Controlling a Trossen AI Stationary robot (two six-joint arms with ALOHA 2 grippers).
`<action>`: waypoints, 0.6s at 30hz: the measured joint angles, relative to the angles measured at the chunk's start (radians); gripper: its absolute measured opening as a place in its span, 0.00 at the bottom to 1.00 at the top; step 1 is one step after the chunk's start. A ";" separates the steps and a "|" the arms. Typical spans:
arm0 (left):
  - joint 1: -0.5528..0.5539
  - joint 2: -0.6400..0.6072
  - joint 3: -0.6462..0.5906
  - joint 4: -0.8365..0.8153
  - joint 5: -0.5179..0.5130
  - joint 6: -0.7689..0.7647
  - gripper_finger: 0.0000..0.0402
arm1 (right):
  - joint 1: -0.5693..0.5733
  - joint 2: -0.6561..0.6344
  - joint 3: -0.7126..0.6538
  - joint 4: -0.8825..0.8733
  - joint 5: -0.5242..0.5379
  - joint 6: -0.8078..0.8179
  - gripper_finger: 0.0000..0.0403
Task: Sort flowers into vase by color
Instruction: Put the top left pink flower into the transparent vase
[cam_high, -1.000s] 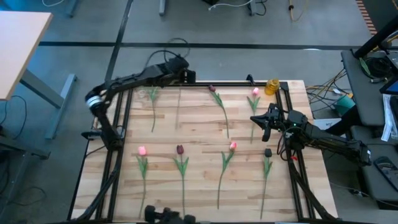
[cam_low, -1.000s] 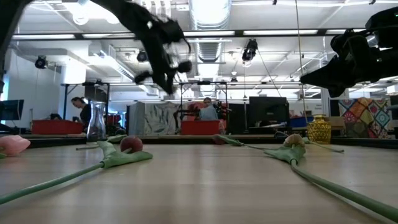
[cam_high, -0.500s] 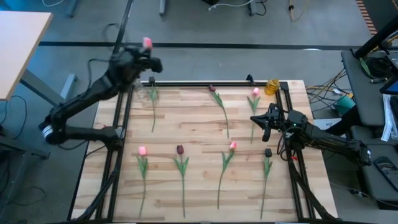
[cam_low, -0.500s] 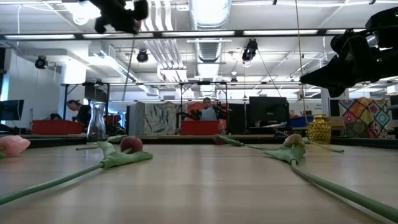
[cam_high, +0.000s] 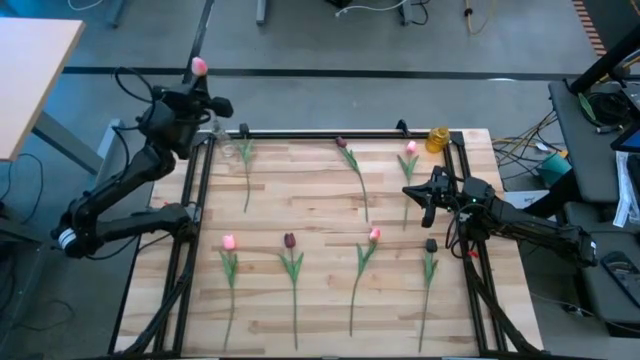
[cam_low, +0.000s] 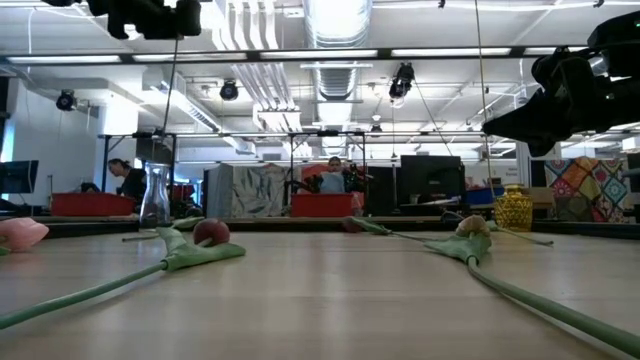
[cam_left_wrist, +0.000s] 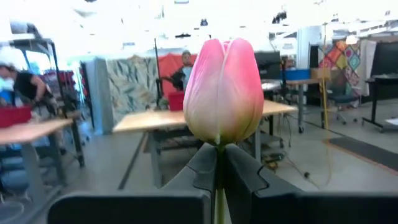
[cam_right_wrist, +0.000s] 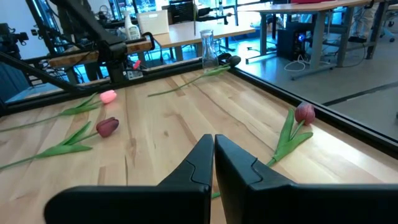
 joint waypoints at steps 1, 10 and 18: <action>0.000 -0.001 0.000 0.017 0.000 0.024 0.00 | 0.000 0.000 0.000 0.000 0.000 0.000 0.02; 0.069 0.013 -0.004 0.101 0.009 0.072 0.00 | 0.000 0.000 0.000 0.000 0.000 0.000 0.02; 0.104 0.067 -0.038 0.159 0.048 0.047 0.00 | 0.000 0.000 0.000 0.000 0.000 0.000 0.02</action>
